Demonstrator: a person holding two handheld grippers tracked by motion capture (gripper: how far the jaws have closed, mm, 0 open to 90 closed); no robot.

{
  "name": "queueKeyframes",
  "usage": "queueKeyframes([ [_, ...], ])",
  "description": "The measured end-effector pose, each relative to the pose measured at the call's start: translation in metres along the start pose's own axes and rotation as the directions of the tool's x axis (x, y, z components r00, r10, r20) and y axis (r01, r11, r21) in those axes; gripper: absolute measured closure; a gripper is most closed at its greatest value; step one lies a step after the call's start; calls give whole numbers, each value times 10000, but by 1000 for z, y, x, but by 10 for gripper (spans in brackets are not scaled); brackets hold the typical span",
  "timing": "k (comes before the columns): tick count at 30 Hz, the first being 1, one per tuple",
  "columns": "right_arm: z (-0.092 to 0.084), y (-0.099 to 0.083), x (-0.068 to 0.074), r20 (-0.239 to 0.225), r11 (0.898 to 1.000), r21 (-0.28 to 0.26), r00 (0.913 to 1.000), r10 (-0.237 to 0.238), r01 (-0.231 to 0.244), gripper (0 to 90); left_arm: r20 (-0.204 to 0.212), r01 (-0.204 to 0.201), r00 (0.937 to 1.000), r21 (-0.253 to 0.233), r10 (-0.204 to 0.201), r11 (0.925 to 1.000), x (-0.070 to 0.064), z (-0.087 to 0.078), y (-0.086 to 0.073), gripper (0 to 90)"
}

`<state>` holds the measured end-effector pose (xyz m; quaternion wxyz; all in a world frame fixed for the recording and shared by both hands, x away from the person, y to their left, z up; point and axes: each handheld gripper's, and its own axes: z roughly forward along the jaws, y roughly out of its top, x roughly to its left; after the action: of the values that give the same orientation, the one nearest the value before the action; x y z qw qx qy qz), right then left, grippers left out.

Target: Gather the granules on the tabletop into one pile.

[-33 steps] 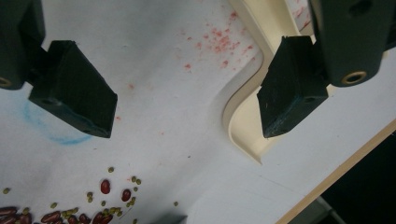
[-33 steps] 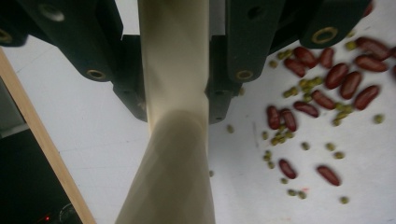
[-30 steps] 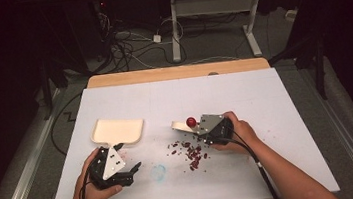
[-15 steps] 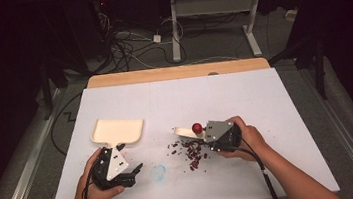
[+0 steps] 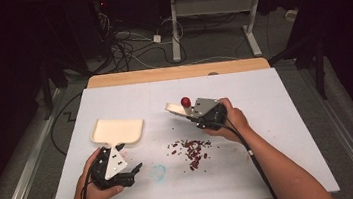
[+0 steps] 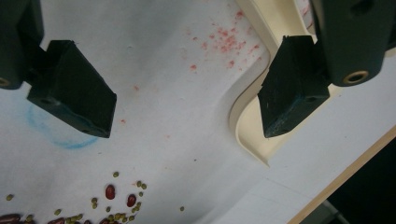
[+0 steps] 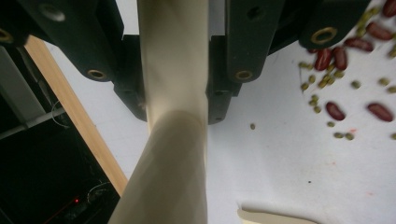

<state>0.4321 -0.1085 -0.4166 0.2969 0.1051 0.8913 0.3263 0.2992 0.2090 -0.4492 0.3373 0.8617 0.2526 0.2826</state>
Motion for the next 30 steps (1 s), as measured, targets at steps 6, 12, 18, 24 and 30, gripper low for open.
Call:
queueKeyframes([
  [6, 17, 11, 18, -634, 9974, 116, 9955, -699, 708, 679, 28, 30, 10000, 47, -30, 10000, 0, 0, -2, 186],
  [12, 15, 12, 37, -1280, 9870, 2, 9788, -1596, 1610, 677, -62, 30, 10000, -20, -30, 10000, 0, -3, -3, 186],
  [18, -4, 1, 45, -1631, 9866, -345, 9730, -1632, 1597, 677, -23, -11, 10000, -31, 11, 10000, 0, -4, -2, 187],
  [24, -22, -5, 51, -1918, 9812, -316, 9623, -1927, 1902, 678, 18, -74, 10000, -24, 74, 10000, -2, -3, 0, 187],
  [30, -36, -4, 42, -1210, 9829, -923, 9780, -1700, 1594, 679, 14, -21, 10000, -45, 22, 10000, -1, -3, 0, 186],
])
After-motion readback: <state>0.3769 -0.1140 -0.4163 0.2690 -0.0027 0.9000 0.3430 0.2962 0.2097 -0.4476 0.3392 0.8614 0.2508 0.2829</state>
